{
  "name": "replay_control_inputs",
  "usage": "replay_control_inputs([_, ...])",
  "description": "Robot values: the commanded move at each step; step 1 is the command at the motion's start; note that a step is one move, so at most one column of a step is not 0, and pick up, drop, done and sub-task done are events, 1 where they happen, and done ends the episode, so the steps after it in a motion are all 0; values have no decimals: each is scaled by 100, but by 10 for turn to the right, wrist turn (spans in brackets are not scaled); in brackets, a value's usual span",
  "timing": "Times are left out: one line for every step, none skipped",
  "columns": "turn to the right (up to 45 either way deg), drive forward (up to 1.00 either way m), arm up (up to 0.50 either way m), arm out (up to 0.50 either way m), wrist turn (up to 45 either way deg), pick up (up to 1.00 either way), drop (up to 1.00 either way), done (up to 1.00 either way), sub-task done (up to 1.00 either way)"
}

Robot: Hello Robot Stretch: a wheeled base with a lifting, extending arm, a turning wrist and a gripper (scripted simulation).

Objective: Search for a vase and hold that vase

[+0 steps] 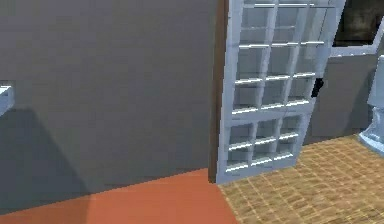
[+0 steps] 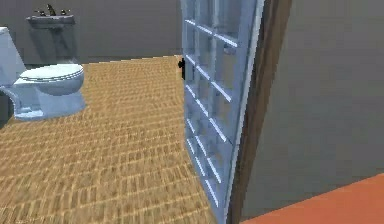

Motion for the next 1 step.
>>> replay_control_inputs([240,0,0,0,0,0,0,0,0])
